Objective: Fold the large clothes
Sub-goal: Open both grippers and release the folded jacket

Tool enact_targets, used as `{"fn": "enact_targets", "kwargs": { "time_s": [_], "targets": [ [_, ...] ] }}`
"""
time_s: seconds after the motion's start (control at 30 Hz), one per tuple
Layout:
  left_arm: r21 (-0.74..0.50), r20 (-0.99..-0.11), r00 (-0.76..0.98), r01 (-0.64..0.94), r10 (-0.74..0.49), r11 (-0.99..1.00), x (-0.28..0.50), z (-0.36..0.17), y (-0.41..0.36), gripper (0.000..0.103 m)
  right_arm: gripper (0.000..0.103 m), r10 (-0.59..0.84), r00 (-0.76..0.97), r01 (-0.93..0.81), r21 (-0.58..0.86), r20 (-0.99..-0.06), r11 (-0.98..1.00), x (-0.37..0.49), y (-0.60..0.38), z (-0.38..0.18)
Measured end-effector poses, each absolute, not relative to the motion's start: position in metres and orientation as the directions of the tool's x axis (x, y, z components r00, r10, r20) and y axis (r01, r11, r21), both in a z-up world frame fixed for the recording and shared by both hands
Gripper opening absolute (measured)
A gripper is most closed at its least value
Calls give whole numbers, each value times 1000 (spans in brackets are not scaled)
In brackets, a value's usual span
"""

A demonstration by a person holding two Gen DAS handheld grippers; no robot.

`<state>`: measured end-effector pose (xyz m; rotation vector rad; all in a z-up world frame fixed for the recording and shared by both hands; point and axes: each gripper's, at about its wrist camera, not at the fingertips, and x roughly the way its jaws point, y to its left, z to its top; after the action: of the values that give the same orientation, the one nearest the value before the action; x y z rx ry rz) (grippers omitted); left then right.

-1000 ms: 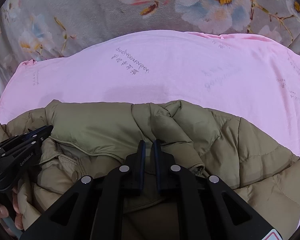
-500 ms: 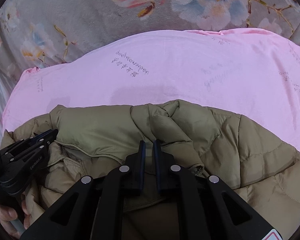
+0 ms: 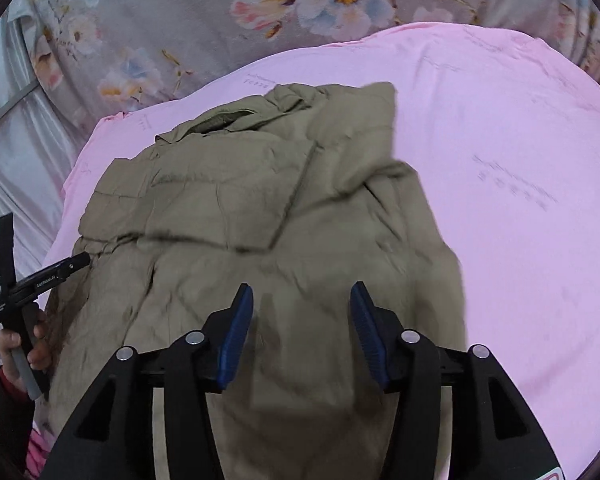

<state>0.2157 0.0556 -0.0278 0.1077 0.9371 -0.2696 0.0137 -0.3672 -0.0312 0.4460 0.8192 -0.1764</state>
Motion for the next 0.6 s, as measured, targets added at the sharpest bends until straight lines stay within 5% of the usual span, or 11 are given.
{"fn": "enact_targets", "kwargs": {
  "time_s": [0.3,0.6],
  "targets": [
    [-150,-823,519,195,-232,969,101,-24,144,81,68,96,685,425,503,-722,753,-137,-365,-67],
    [-414,-794,449,93,-410,905,54,-41,176,82,69,241,762,303,660,-601,687,-166,-334,-77]
  ]
}}
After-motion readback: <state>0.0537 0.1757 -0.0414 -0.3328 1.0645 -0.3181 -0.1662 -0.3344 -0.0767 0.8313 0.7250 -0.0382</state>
